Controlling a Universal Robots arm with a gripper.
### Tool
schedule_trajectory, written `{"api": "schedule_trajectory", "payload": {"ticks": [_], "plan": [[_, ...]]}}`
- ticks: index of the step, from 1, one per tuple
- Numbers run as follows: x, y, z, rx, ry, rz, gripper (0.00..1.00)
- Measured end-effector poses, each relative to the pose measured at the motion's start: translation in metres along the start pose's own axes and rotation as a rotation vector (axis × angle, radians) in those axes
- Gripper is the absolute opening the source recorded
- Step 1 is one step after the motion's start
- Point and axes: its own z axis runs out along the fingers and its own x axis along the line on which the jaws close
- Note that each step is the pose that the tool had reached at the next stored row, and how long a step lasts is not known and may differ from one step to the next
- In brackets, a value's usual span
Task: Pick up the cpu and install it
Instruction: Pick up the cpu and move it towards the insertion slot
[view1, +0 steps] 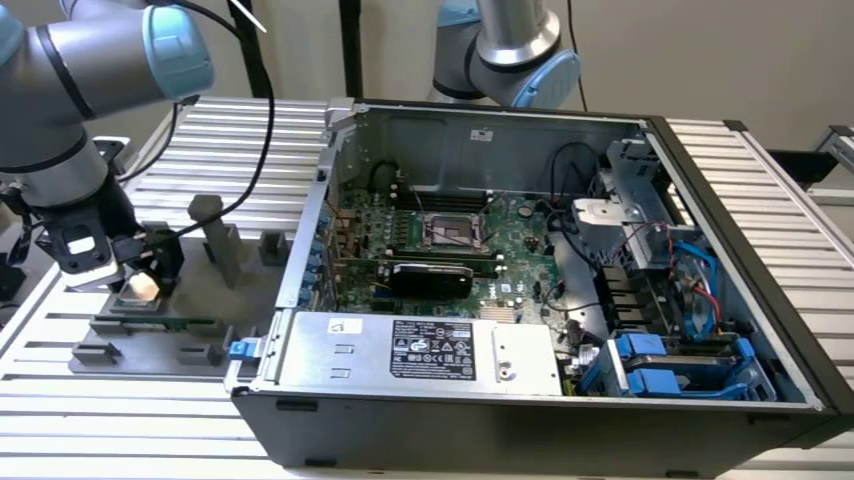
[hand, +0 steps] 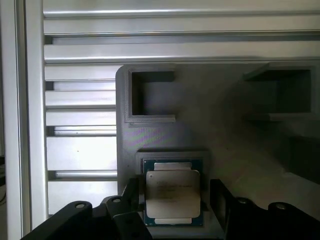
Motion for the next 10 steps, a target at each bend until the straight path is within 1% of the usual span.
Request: {"api": "schedule_trajectory", "payload": {"ticks": [3,4,6,7,10], "plan": [[0.0000,0.0001,-0.0001,0.0001,0.0026,0.000,0.68],[-0.0001,0.0001,-0.0001,0.0002,0.0030,0.000,0.66],[0.0000,0.0004,-0.0001,0.0002,0.0032,0.000,0.66],[0.0000,0.0005,0.0000,0.0001,0.0031,0.000,0.59],[0.0000,0.0008,0.0000,0.0001,0.0031,0.000,0.59]]}}
